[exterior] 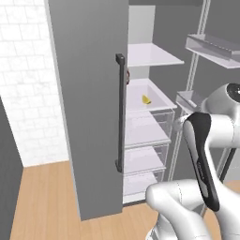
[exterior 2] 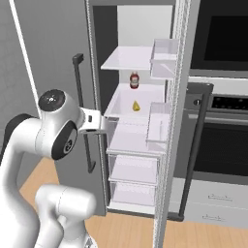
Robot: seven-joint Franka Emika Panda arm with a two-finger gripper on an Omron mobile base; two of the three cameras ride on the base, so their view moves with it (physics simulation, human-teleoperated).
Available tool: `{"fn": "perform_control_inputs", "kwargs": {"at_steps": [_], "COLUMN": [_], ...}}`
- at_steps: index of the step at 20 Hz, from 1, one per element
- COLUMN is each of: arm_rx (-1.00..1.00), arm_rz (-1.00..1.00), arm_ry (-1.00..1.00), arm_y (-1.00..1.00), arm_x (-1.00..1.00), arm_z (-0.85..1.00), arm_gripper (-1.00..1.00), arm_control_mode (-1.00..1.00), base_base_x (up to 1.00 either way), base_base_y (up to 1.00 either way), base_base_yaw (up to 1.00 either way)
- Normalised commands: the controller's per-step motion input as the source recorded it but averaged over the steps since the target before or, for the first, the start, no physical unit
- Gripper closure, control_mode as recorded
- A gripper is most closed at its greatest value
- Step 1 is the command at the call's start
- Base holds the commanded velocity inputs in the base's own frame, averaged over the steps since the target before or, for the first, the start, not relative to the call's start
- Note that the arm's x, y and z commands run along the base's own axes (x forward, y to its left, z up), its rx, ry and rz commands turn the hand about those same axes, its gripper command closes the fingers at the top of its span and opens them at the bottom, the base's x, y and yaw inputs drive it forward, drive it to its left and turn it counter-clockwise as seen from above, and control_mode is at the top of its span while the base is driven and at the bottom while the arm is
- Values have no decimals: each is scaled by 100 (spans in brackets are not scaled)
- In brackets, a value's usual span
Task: Grab a lemon wedge from the fridge and one ice cube from the ice bowl, and put them in the glass of lemonade.
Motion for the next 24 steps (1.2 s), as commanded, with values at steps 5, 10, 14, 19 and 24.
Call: {"fn": "perform_control_inputs", "kwargs": {"at_steps": [5, 10, 14, 19, 24], "arm_rx": [0, 0, 0, 0, 0], "arm_rz": [0, 0, 0, 0, 0], "arm_ry": [0, 0, 0, 0, 0], "arm_y": [0, 0, 0, 0, 0], "arm_x": [0, 0, 0, 0, 0], "arm_z": [0, 0, 0, 0, 0], "arm_gripper": [-100, -100, -100, -100, -100], "arm_control_mode": [100, 100, 100, 100, 100], "base_base_x": [98, 46, 31, 51, 47], "base_base_y": [-1, -11, -1, -11, -29], "base_base_yaw": [-15, -27, -8, 0, 3]}}
